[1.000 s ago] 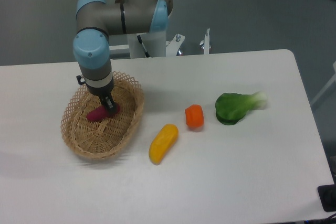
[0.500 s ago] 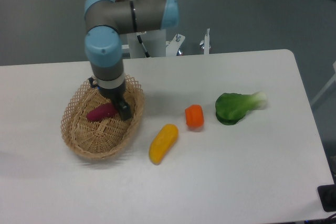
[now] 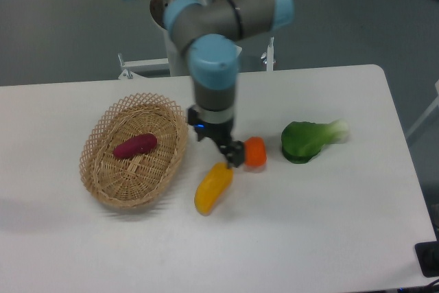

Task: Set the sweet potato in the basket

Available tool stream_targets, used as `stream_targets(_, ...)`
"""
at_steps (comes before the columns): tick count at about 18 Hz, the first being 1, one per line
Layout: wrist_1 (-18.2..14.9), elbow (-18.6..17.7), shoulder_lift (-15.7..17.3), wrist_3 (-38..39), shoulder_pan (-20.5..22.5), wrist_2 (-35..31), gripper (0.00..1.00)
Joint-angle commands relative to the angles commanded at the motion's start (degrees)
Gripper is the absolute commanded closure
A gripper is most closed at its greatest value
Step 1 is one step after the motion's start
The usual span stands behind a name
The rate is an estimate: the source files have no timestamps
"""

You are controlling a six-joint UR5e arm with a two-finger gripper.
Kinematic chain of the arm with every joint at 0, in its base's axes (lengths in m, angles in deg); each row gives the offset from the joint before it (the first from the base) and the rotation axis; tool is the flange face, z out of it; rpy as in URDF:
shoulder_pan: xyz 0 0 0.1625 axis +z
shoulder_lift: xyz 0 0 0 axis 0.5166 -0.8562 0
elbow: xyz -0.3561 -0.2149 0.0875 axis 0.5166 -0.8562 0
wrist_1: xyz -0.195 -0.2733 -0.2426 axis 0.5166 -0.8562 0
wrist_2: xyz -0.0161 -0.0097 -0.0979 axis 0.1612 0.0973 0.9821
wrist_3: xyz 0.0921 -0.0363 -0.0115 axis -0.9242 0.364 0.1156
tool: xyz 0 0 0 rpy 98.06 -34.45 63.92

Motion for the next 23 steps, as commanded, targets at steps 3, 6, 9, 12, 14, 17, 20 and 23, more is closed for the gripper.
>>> stream_targets(3, -0.18, 1.41, -0.97, -3.33, 3.52, -0.35, 0.0)
stream_targets(6, -0.26, 2.12, -1.23, -7.99, 7.12, -0.18, 0.0)
stream_targets(9, -0.26, 2.73, -2.11, -11.07, 10.02, -0.26, 0.0)
stream_targets(12, -0.35, 4.84, -3.78, -13.28, 11.44, -0.26, 0.0)
stream_targets(14, -0.18, 5.81, -4.83, -13.28, 11.44, -0.44, 0.0)
stream_targets(17, 0.0, 5.37, -5.01, -13.28, 11.44, -0.44, 0.0)
stream_targets(20, -0.09, 5.37, -5.01, -13.28, 11.44, -0.44, 0.0)
stream_targets(23, 0.09, 5.37, -5.01, -13.28, 11.44, -0.44, 0.0)
